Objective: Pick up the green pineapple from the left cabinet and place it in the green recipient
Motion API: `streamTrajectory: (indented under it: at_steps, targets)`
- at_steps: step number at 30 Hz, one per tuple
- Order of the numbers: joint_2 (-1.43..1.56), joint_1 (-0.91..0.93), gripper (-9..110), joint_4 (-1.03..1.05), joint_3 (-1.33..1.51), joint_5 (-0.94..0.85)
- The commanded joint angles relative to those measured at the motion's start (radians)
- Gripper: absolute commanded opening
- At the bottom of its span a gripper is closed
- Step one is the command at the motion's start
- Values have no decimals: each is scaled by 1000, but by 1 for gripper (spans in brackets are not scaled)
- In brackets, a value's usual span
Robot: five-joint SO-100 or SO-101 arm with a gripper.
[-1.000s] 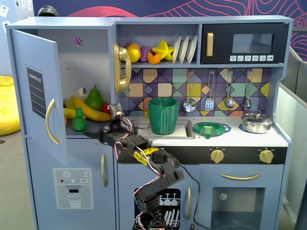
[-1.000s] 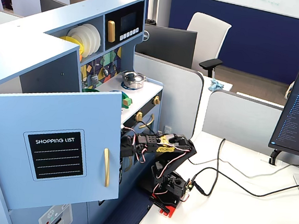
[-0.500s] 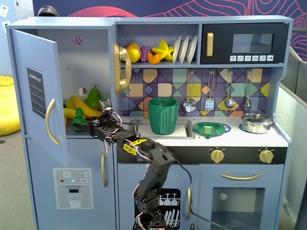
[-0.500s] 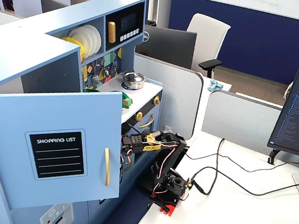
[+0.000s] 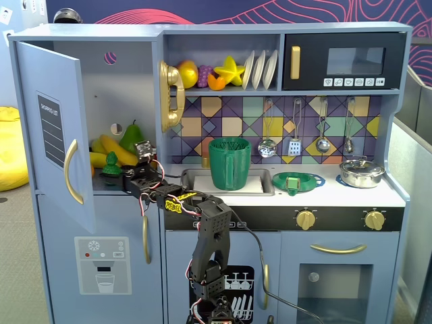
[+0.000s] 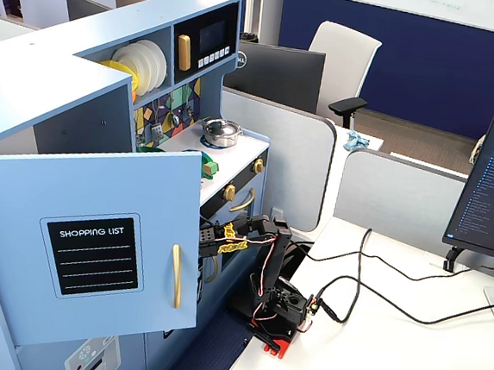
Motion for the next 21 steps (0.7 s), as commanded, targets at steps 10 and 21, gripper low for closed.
streamTrajectory:
  at_steps: [10,21]
  targets:
    - [-89,26,32,-38,-161,37]
    - [-227,18,31,-40,-267,51]
